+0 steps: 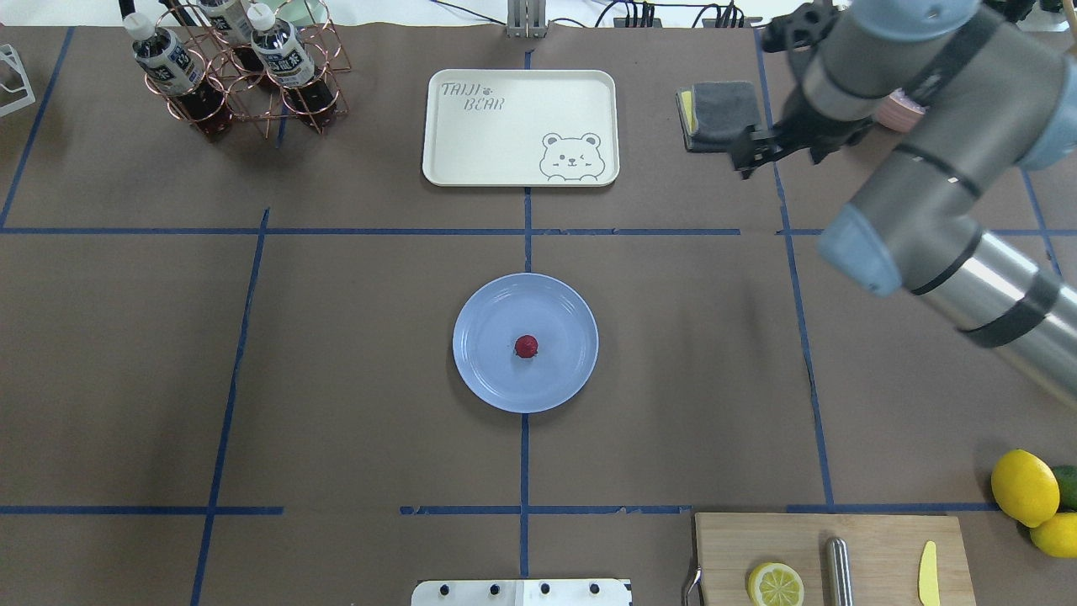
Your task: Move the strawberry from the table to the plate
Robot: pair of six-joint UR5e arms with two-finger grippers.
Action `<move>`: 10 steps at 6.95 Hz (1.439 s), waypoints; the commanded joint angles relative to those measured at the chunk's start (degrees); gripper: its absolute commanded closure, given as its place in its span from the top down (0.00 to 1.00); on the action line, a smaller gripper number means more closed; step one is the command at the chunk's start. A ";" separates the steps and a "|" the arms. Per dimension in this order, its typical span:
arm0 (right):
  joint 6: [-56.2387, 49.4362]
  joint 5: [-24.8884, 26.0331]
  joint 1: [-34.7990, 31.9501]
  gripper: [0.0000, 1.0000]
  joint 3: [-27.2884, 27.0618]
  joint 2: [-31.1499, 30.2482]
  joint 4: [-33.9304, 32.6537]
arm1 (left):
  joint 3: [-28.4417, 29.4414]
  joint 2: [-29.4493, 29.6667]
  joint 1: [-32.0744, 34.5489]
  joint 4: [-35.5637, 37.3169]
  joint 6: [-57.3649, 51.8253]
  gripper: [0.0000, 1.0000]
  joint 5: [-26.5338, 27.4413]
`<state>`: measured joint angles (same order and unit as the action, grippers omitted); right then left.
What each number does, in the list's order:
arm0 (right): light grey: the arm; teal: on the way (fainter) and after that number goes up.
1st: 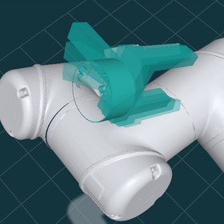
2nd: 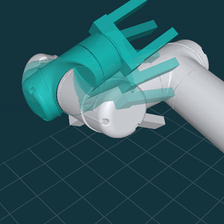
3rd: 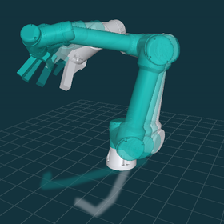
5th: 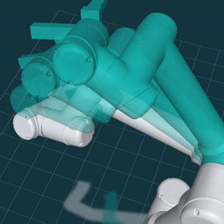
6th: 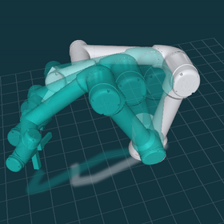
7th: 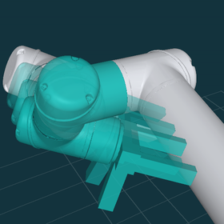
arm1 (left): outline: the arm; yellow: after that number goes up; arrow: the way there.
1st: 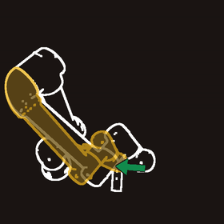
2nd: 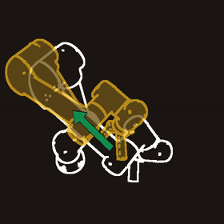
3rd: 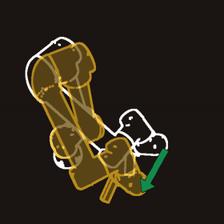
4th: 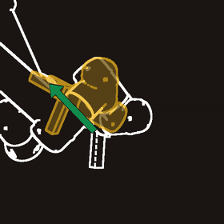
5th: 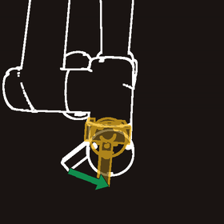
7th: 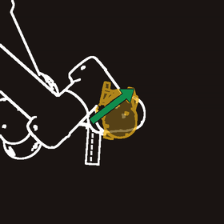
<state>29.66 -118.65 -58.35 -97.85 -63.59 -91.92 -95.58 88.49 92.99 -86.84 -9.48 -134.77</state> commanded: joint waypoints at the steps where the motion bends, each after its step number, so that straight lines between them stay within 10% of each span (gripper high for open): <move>1: -24.64 -6.93 -16.72 1.00 0.46 -10.63 -1.93 | -0.05 -0.16 0.00 0.09 0.34 1.00 -0.66; 4: -32.65 -6.09 -30.39 1.00 1.42 -26.80 -2.21 | -0.58 -0.16 0.00 -0.34 0.08 1.00 -0.40; 10: -35.29 -11.43 -33.41 1.00 0.11 -31.95 -2.21 | -1.10 -0.24 0.00 -0.70 -0.37 1.00 -0.40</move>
<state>-5.63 -129.64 -91.69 -97.61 -95.55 -94.14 -96.58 88.25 92.99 -87.46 -9.84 -135.18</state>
